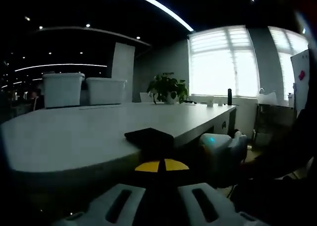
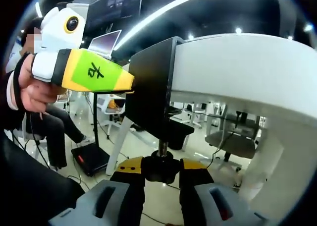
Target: Clamp the fixed fixture on the desktop, loosen the retaining clip, secure it to the edge of the desk, and tighten the retaining clip.
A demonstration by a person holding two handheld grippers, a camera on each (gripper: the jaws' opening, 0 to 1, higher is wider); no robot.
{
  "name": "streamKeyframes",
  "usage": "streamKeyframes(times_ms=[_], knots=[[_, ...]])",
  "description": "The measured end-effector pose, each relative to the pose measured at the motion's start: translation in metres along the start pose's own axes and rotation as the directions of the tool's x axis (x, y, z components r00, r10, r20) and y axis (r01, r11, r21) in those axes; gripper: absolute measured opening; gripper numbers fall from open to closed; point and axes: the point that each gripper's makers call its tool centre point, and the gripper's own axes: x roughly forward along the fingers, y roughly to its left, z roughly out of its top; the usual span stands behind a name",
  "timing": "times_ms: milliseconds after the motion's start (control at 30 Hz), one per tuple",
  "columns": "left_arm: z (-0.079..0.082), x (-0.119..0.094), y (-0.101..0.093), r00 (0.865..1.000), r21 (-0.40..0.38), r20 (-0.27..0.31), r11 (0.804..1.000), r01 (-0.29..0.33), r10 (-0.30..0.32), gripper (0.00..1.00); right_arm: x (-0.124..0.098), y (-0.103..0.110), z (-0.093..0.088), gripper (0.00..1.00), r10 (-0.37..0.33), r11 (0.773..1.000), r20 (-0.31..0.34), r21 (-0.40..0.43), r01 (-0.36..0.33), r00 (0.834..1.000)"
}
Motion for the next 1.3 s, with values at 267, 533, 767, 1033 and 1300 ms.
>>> streamKeyframes(times_ms=[267, 533, 767, 1033, 1300], knots=[[0.001, 0.000, 0.001, 0.999, -0.041, 0.030, 0.999, -0.028, 0.029, 0.01, -0.005, -0.006, 0.003, 0.26, -0.095, 0.996, 0.016, 0.003, 0.095, 0.995], [0.009, -0.003, -0.005, 0.996, 0.006, 0.087, 1.000, -0.011, 0.010, 0.01, -0.022, -0.011, 0.005, 0.64, -0.402, 0.913, 0.017, 0.082, 0.399, 0.916], [0.008, -0.001, -0.001, 0.993, -0.030, 0.119, 0.999, 0.012, -0.008, 0.01, -0.026, -0.021, -0.004, 0.61, -0.670, 0.739, -0.028, 0.073, 0.670, 0.742], [0.008, -0.002, -0.001, 0.987, -0.054, 0.157, 0.998, 0.028, -0.020, 0.01, -0.018, -0.018, -0.012, 0.49, -0.709, 0.687, -0.076, 0.145, 0.712, 0.701], [0.007, -0.003, -0.001, 0.984, -0.090, 0.174, 0.995, 0.054, -0.037, 0.01, -0.018, -0.016, -0.009, 0.26, -0.715, 0.687, -0.063, 0.124, 0.716, 0.697]])
